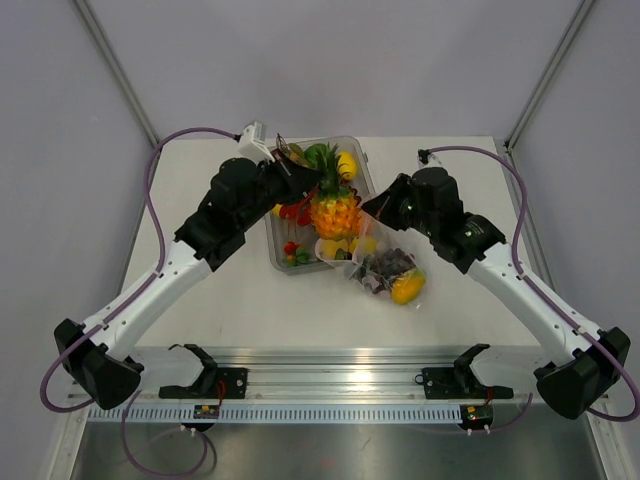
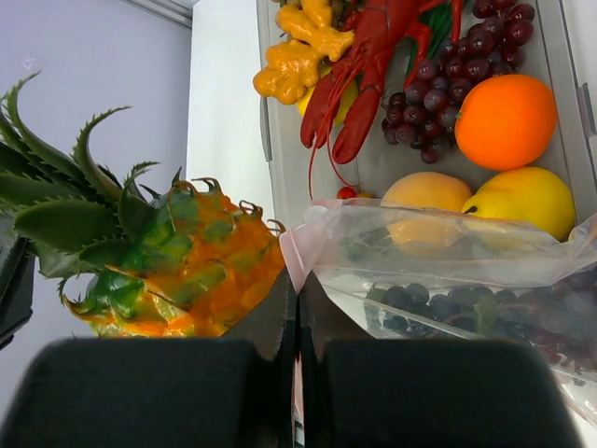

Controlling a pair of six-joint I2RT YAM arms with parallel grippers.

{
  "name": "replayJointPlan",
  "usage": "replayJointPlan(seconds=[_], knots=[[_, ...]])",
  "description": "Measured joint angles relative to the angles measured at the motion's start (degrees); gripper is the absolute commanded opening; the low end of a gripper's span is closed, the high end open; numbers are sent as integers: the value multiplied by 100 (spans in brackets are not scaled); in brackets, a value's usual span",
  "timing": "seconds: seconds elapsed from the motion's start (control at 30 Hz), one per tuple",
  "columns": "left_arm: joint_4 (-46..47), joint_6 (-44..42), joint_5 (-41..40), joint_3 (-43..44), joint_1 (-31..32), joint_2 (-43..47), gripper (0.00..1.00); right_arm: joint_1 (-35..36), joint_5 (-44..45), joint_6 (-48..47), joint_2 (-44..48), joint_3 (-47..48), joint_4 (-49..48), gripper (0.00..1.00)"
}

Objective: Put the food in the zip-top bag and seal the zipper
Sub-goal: Place the fake fruit in the zipper food storage bag.

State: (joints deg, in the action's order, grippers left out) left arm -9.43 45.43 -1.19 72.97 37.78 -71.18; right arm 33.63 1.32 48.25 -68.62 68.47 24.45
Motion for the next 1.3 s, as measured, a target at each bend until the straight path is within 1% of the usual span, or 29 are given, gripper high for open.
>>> replayJointPlan(seconds=[0.2,0.3,0.73,1.0,1.3], knots=[[420,446,2,-391,0,151,0,0,-4,55,-4,11,-81,0],[479,597,2,-549,0,201,0,0,-4,79,-31,20,-90,0],[664,669,-179,-789,0,1088,0,0,4,133,-291,72,-243,0],[804,787,-118,-1036,-2,1027,0,0,0,170,-345,74,-280,0],[1130,1091,-11,-1467,-26,518,0,0,-50,219,-203,74,-278,0]])
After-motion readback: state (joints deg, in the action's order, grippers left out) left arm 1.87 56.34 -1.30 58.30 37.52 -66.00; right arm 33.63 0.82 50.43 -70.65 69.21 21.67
